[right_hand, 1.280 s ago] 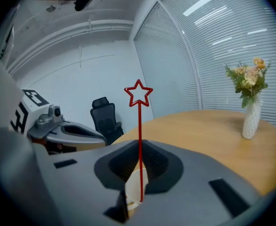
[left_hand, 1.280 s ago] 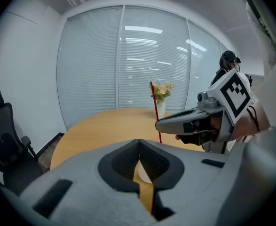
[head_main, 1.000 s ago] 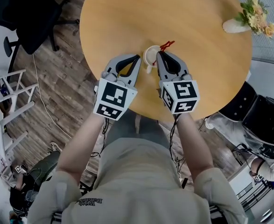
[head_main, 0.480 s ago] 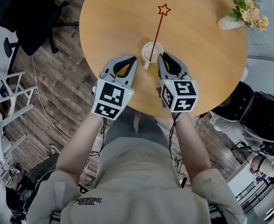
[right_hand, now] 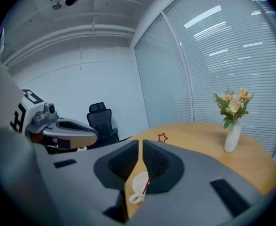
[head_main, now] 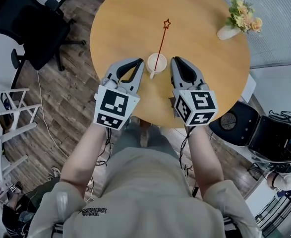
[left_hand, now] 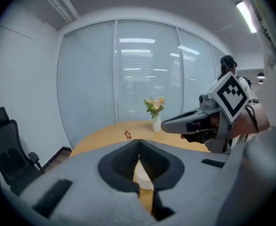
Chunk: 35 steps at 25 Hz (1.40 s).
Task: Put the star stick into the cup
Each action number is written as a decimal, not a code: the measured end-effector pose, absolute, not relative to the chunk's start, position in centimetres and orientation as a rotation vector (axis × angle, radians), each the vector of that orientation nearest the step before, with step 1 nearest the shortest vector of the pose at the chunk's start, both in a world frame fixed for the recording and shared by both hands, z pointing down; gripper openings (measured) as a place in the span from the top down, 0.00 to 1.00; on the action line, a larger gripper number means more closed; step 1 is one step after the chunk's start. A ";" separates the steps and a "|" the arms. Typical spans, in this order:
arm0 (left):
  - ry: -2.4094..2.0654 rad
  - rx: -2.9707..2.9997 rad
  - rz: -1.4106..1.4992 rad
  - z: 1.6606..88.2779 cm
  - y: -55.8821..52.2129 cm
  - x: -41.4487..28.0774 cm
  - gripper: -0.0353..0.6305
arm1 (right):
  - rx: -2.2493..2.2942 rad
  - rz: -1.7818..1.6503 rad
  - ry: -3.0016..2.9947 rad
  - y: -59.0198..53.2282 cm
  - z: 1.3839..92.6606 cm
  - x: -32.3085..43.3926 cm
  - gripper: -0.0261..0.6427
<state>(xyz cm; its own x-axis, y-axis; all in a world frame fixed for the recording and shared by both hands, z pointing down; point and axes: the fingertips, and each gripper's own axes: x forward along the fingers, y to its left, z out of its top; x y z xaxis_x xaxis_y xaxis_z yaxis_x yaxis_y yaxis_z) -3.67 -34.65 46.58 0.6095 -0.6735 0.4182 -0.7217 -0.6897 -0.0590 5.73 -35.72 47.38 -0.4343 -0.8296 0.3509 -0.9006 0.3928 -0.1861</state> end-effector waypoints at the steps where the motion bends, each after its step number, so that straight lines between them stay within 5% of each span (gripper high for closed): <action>1: -1.191 2.730 0.613 45.4 -34.5 -3.6 0.91 | 1.550 0.496 -2.467 -35.5 46.0 5.8 0.90; 19: -1.301 3.006 0.221 25.4 -29.0 -3.1 0.91 | 1.527 0.065 -2.782 -27.1 24.5 5.9 0.90; 35: -1.279 2.978 0.284 26.5 -25.3 -4.4 0.91 | 1.478 0.088 -2.793 -23.0 24.7 5.7 0.91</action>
